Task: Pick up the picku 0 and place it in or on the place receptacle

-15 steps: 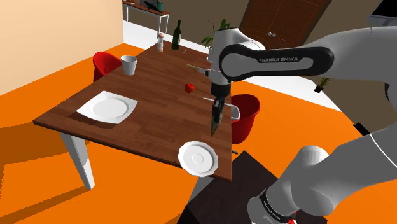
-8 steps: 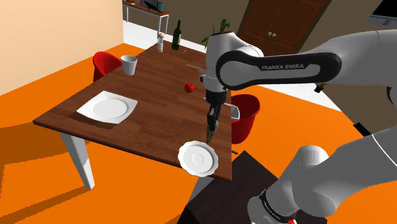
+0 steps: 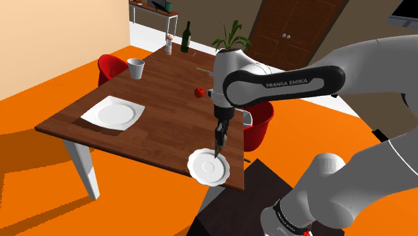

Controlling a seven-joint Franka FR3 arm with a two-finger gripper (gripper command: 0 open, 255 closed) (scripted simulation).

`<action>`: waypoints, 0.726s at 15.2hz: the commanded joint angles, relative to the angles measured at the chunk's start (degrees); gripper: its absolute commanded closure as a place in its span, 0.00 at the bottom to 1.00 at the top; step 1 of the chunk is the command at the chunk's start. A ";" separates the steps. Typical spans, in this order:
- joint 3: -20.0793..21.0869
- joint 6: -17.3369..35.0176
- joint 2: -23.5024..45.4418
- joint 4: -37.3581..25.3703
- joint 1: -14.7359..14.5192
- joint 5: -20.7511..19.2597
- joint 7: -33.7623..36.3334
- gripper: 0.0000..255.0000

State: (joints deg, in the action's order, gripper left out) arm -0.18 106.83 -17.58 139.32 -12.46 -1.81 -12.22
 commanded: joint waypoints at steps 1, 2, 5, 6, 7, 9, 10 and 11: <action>0.04 1.79 0.80 0.95 -0.03 0.02 0.10 1.00; 0.03 2.63 1.18 1.42 -0.03 0.01 0.13 1.00; 0.02 5.17 2.39 2.74 -0.02 -0.03 0.20 1.00; 0.02 6.02 2.83 3.16 -0.02 -0.04 0.22 1.00; 0.02 6.88 3.28 3.56 -0.01 -0.05 0.24 1.00; 0.01 8.60 4.23 4.33 -0.01 -0.08 0.29 1.00; 0.01 9.47 4.73 4.70 0.00 -0.10 0.32 1.00; 0.00 10.37 5.27 5.07 0.00 -0.11 0.35 1.00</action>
State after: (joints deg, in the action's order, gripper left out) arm -0.18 116.11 -12.94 143.96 -12.44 -1.92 -11.92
